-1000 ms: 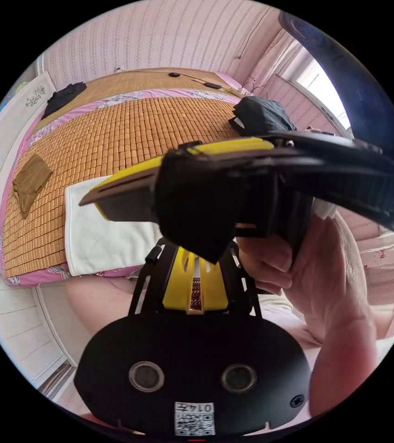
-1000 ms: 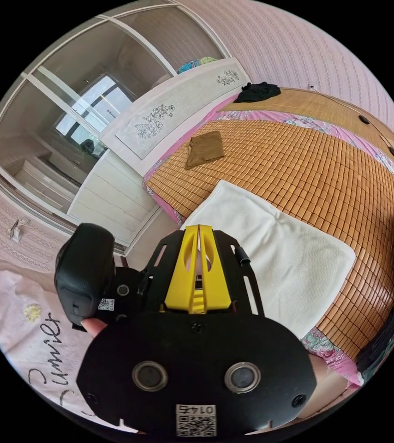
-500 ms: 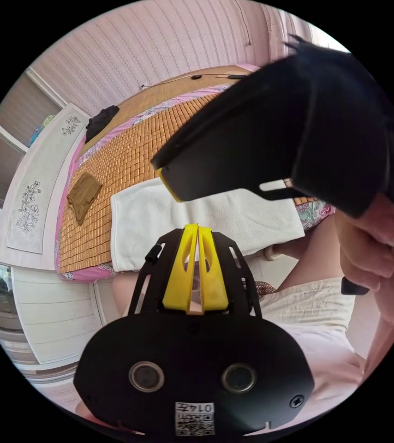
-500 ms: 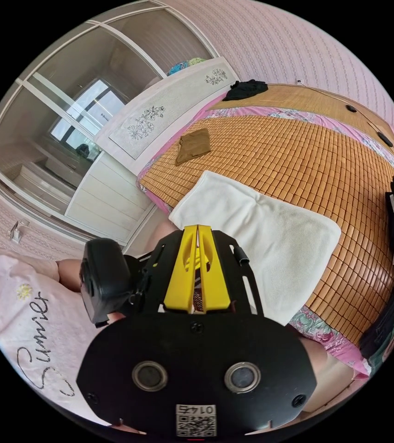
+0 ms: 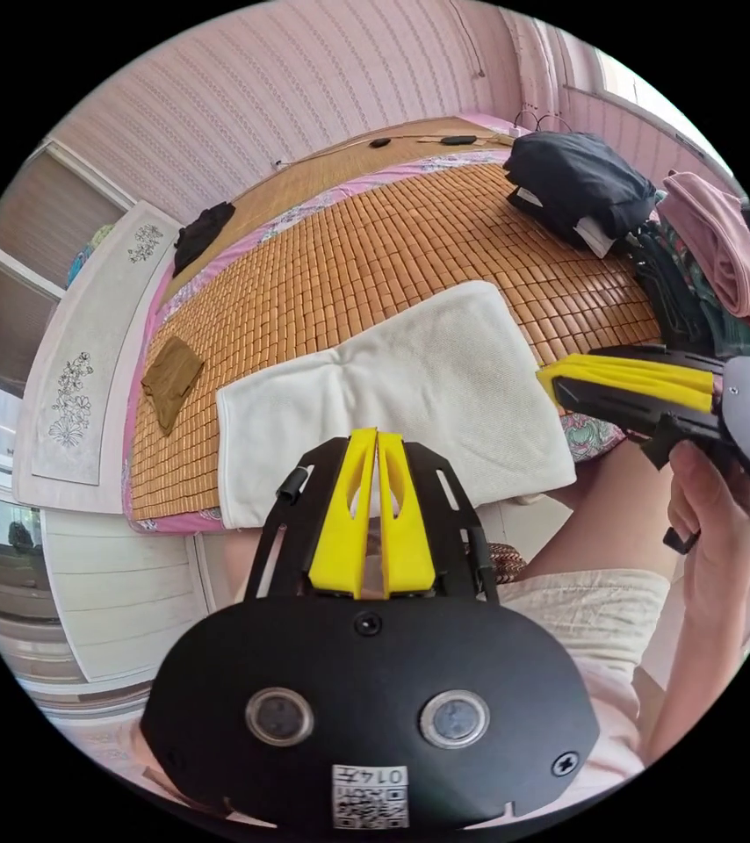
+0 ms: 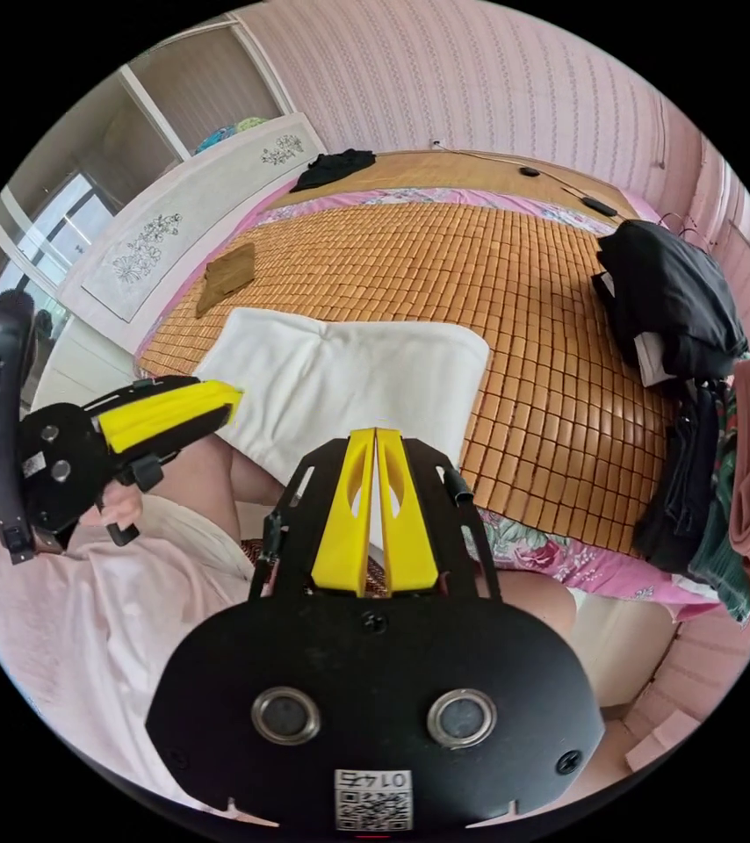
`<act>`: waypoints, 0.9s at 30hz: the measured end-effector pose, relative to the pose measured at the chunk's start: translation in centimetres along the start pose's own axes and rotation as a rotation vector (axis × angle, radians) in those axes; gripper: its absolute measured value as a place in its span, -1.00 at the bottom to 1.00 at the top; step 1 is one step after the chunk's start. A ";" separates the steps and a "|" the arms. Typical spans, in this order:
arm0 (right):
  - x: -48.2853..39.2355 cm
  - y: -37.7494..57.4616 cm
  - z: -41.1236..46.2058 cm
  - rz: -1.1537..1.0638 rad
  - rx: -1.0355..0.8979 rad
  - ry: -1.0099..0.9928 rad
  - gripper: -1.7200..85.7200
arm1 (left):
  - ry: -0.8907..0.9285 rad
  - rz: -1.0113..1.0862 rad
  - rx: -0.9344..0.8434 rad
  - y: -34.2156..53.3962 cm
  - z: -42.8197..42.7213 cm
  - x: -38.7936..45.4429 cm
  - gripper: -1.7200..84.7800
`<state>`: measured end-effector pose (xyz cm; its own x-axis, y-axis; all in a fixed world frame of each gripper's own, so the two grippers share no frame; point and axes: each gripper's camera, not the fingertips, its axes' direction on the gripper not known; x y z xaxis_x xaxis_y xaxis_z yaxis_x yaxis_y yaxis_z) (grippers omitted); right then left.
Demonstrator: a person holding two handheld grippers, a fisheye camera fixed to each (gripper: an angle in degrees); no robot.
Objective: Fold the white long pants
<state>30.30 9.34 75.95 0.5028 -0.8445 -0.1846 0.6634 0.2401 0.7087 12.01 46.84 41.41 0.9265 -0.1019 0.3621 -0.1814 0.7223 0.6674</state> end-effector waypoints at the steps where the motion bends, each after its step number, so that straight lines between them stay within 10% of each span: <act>1: 0.1 0.2 0.2 -0.001 -0.007 0.008 -0.98 | 0.003 0.016 0.008 -0.1 0.0 0.3 -0.98; 20: 2.7 0.7 2.1 -0.011 -0.215 -0.061 -0.59 | 0.439 0.410 0.235 -1.2 4.4 -1.2 -0.95; 27: 4.7 -0.2 2.6 0.040 -0.294 -0.077 -0.56 | 0.531 0.494 0.284 -1.3 6.4 -0.8 -0.62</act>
<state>31.09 4.07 76.72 0.4955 -0.8628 -0.1000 0.7814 0.3925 0.4852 9.36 41.58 44.42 0.7370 0.5790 0.3486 -0.6252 0.3882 0.6771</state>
